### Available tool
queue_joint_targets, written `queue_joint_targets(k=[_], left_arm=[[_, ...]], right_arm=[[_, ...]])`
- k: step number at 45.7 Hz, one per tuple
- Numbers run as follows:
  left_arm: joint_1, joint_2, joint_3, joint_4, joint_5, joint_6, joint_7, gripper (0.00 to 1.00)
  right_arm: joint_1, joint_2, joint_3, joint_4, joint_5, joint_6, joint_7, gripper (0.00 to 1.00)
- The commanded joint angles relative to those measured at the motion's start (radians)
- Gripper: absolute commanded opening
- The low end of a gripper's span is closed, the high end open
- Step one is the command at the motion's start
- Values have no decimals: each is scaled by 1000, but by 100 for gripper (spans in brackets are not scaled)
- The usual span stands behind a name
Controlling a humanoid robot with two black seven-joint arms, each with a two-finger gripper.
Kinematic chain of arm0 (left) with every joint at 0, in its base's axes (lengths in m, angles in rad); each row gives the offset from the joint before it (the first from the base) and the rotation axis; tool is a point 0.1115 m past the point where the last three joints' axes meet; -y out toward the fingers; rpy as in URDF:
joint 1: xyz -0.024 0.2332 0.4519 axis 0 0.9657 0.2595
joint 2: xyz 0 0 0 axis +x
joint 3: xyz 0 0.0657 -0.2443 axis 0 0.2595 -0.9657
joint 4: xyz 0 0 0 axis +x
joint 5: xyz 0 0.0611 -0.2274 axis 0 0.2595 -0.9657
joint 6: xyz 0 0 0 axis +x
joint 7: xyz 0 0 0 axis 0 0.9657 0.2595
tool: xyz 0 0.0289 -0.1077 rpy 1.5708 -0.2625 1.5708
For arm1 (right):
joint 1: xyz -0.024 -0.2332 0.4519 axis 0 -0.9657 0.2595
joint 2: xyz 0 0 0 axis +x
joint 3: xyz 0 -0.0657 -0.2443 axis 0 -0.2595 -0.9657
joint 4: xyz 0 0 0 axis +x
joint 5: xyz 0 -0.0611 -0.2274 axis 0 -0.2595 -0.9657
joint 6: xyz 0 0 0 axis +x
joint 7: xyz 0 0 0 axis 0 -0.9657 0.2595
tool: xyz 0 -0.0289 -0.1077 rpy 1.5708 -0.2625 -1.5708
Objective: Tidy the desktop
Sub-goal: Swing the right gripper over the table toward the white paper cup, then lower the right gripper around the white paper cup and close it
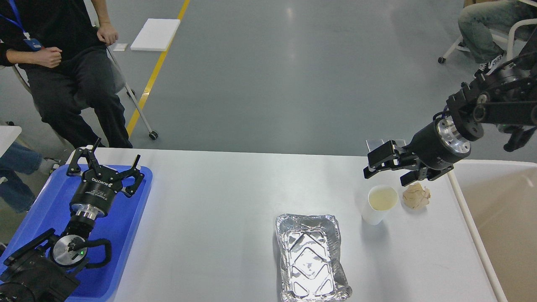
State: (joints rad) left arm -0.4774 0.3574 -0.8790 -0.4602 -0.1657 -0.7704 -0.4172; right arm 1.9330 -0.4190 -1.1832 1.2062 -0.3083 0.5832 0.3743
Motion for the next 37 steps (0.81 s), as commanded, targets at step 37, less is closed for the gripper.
queue_joint_targets(k=[37], left_arm=[[-1,0,0,0,0,-1,0,99]], right_arm=[[-319,28,171,-27,-166,-442,-193,100]])
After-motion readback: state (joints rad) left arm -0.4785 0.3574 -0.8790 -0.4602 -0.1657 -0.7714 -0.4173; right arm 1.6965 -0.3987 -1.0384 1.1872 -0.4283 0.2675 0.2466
